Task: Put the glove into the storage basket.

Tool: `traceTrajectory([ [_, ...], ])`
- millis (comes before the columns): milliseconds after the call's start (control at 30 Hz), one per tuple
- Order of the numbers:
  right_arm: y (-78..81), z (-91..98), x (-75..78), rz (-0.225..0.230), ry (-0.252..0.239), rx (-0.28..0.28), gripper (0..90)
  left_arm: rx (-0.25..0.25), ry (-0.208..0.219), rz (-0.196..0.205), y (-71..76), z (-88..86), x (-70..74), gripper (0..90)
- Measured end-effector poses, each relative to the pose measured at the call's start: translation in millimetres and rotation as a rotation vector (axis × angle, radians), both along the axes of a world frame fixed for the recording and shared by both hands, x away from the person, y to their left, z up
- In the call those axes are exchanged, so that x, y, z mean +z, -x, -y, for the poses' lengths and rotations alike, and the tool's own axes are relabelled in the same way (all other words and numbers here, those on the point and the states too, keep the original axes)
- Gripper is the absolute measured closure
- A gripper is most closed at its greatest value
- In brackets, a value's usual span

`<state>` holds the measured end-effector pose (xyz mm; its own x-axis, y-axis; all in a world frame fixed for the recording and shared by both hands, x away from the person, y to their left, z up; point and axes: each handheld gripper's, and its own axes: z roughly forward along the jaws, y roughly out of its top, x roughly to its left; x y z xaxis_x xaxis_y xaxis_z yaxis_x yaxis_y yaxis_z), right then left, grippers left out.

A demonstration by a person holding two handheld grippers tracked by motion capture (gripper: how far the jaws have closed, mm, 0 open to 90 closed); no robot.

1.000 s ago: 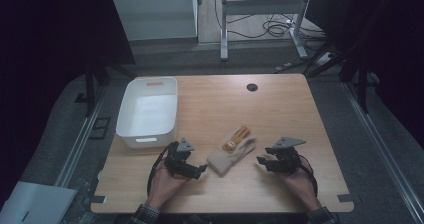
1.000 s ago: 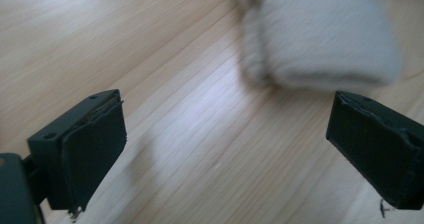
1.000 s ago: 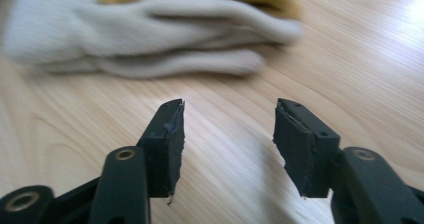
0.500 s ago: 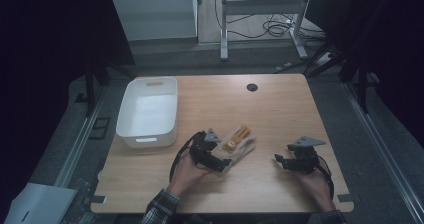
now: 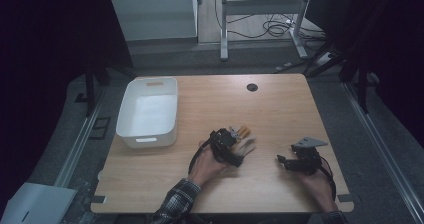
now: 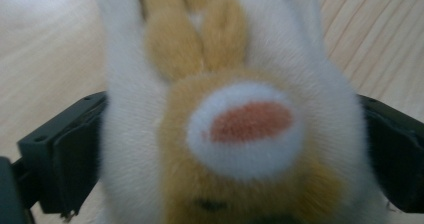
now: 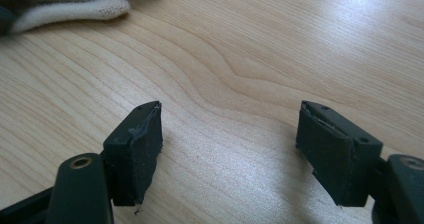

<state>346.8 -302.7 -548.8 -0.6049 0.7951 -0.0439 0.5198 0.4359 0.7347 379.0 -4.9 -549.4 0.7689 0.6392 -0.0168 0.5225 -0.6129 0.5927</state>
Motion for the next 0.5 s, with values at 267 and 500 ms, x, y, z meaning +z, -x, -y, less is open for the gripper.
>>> traceTrajectory([
  [267,0.0,-0.1,0.0,0.000,0.001,0.001,26.4,0.004,0.026,-0.013,2.3,-8.8,5.9,34.2],
  [500,0.0,-0.1,-0.1,0.000,0.001,0.002,26.4,0.010,0.061,-0.031,4.6,-13.2,9.2,53.1],
])
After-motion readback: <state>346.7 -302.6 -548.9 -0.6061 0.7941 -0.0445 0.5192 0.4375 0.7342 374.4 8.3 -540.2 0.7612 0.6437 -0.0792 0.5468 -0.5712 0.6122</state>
